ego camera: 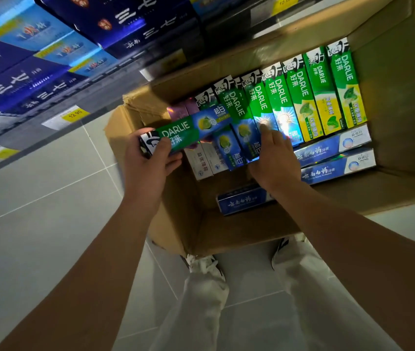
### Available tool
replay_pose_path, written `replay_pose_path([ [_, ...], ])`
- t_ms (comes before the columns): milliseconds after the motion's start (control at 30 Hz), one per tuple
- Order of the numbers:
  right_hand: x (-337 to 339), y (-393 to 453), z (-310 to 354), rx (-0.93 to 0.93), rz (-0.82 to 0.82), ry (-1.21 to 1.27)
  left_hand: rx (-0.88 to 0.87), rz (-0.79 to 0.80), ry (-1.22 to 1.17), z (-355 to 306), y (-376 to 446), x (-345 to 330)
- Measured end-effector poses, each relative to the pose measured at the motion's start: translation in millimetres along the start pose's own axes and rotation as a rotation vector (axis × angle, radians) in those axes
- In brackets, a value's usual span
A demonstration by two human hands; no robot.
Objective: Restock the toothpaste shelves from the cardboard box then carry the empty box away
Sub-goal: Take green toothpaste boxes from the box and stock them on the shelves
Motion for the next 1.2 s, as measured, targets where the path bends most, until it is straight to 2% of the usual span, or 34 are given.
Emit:
replay_pose_path([
  [133, -15.0, 18.6, -0.1, -0.01, 0.012, -0.017, -0.047, -0.01, 0.018, 7.7, 6.2, -4.6],
  [233, -15.8, 18.6, -7.9, -0.033, -0.034, 0.108, -0.036, -0.031, 0.017, 6.4, 3.8, -4.6],
  [333, -6.1, 4.1, -23.3, -0.104, -0.107, 0.341, -0.004, -0.05, -0.003, 3.5, -1.1, -1.6],
  [433, 1.0, -12.0, -40.4, -0.252, -0.048, 0.702, 0.025, -0.081, -0.025, 1.0, -8.2, 3.7],
  [533, 15.7, -25.7, -51.5, -0.338, -0.09, 0.983, 0.057, -0.107, -0.035, 0.7, -18.2, 7.3],
  [700, 78.3, -53.6, -53.2, -0.208, -0.284, 0.844, 0.105, -0.127, -0.007, -12.3, -49.4, 7.6],
  [767, 104.8, -75.8, -51.5, -0.174, -0.359, 0.688, 0.109, -0.125, 0.003, -27.4, -67.0, 7.6],
  [867, 142.8, -119.6, -50.9, -0.14, -0.358, 0.533, 0.102, -0.108, 0.012, -59.0, -98.2, 7.8],
  [1067, 230.3, -232.5, -32.0, -0.052, -0.381, 0.427, 0.012, -0.044, 0.085, -151.4, -184.1, 21.8],
  [1200, 280.6, -313.7, -11.2, -0.039, -0.419, 0.371, -0.076, 0.055, 0.215, -217.8, -259.9, 49.8],
])
Point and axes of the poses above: each hand's wrist, its own y-axis towards the middle knuckle, its own x-axis out of the back of the hand, z = x × y, the point moved 6 cm from there along y, towards the middle knuckle, and after that the axes turned 11 degrees about -y, right-handed, at the moved point
